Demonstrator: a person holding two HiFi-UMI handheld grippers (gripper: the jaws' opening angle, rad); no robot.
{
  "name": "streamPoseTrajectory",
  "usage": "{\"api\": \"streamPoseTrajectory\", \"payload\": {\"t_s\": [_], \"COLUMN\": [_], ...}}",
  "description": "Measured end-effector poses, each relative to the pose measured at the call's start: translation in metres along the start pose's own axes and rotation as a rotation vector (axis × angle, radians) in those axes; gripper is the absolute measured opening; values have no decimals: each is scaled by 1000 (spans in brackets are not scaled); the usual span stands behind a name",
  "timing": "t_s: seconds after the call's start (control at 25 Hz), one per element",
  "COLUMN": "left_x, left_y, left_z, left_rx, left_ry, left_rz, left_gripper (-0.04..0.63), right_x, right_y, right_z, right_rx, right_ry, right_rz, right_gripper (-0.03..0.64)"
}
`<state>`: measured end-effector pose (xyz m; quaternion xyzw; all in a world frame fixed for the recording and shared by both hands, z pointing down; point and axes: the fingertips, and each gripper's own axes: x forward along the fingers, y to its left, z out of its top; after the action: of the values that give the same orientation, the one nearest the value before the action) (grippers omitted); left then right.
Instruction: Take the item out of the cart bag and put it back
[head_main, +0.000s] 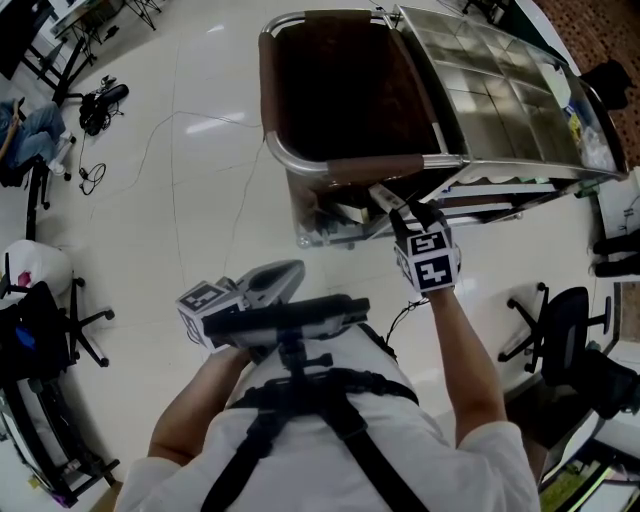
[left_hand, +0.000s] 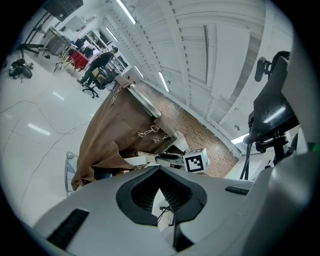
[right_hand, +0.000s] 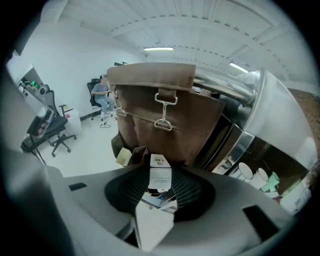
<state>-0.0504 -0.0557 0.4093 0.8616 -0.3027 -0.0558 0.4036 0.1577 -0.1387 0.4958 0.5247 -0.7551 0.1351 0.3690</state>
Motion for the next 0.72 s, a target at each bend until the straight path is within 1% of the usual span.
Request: {"api": "streamPoseTrajectory", "payload": {"t_s": [0.32,0.72], "left_x": [3,6], "left_y": [-1,-1], "left_z": [-2,2], "left_rx": [0,7], "left_ry": [27,12], "left_rz": [-13,-10], "left_gripper": [5,5], "right_x": [-19,-40], "right_y": [5,11], "right_z": [6,6], "right_rx": [10,30], "right_ry": [-39,-55], "right_rz": [11,32], "right_gripper": [141,141]}}
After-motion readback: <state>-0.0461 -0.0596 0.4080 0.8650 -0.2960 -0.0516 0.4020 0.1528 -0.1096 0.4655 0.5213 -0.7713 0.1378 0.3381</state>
